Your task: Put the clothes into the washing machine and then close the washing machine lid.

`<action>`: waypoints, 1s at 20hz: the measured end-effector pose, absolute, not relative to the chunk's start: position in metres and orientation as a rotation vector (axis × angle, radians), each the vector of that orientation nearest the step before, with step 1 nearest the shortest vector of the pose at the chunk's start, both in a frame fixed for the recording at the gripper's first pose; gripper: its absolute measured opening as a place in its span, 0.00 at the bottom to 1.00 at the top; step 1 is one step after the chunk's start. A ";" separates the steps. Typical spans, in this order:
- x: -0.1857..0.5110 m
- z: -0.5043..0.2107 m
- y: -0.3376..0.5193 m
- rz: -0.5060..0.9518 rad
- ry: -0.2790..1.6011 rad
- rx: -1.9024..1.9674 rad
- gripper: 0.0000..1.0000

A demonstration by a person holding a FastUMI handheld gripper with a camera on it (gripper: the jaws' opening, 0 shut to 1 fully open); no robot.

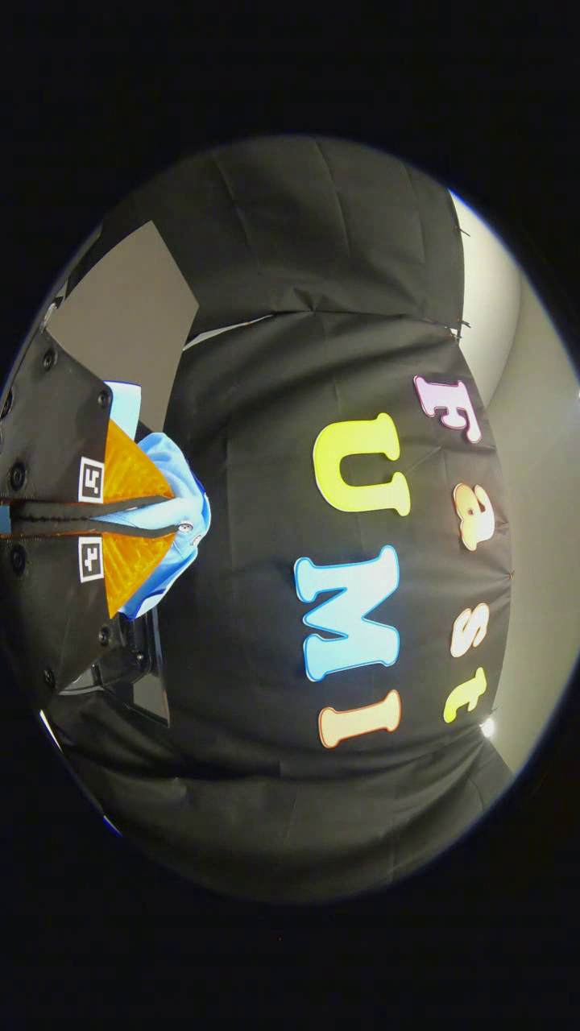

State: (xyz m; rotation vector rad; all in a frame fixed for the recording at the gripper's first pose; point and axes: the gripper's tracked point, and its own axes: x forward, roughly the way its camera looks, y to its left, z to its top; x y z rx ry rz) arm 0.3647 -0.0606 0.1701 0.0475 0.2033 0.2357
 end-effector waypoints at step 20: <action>0.370 0.035 -0.091 0.218 0.392 -0.021 0.01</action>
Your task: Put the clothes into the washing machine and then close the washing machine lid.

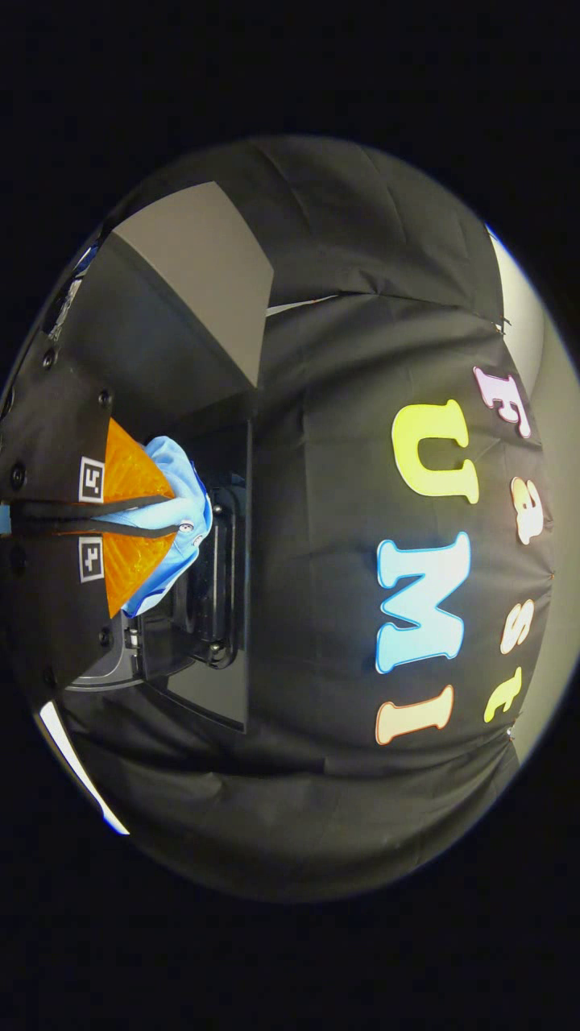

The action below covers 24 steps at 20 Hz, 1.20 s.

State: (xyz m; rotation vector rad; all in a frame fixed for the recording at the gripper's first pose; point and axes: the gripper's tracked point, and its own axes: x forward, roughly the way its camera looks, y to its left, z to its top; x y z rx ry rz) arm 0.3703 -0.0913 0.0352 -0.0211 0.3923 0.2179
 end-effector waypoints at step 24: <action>0.353 -0.098 -0.118 0.123 0.640 -0.050 0.30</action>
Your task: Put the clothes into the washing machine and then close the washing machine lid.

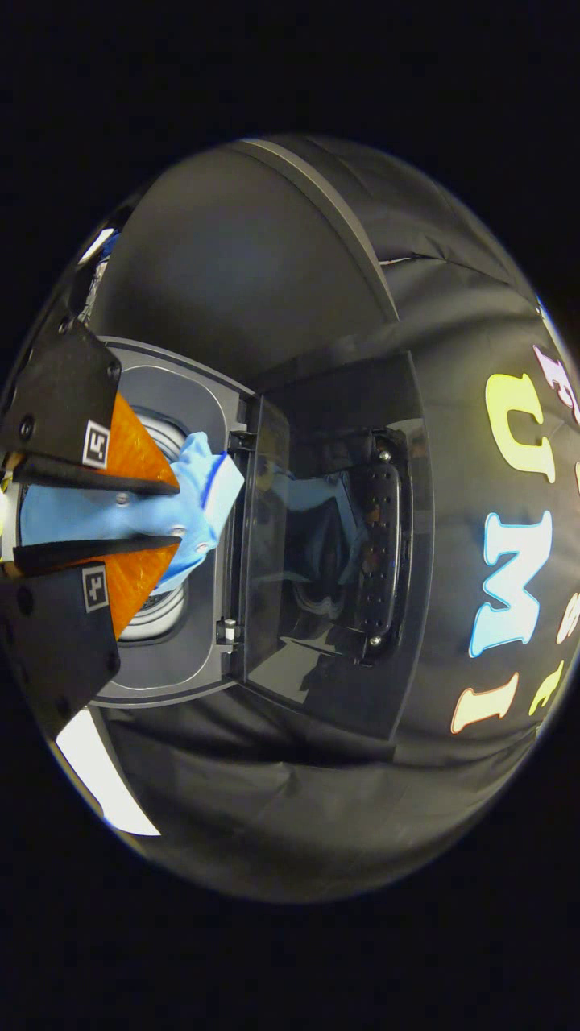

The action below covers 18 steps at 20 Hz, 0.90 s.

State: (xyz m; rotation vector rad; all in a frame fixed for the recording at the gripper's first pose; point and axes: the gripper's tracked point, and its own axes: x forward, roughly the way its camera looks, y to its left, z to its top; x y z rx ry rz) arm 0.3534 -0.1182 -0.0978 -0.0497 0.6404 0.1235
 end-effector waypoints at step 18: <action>0.358 -0.010 -0.113 0.113 0.422 -0.010 0.97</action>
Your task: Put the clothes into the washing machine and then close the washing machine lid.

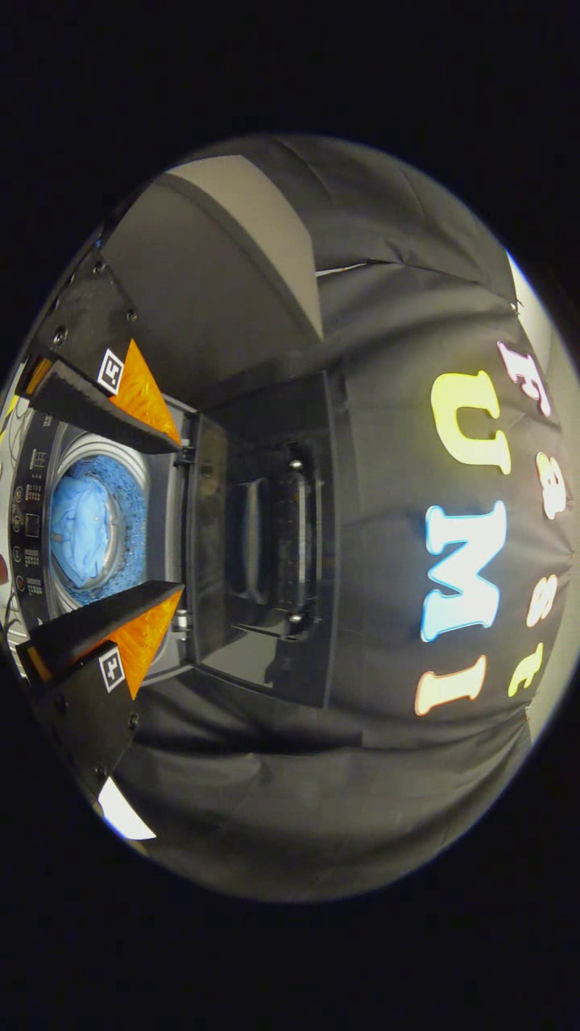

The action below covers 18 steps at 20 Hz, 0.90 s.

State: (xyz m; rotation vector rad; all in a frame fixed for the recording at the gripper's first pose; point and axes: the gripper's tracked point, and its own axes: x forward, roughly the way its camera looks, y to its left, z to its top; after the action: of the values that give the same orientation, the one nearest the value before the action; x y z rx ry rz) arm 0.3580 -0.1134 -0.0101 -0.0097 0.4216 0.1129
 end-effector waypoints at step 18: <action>0.467 0.092 -0.104 0.068 0.200 -0.005 0.97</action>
State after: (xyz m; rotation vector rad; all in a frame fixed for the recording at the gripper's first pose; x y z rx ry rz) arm 0.4671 -0.1043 0.0918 -0.0053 0.2004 0.0675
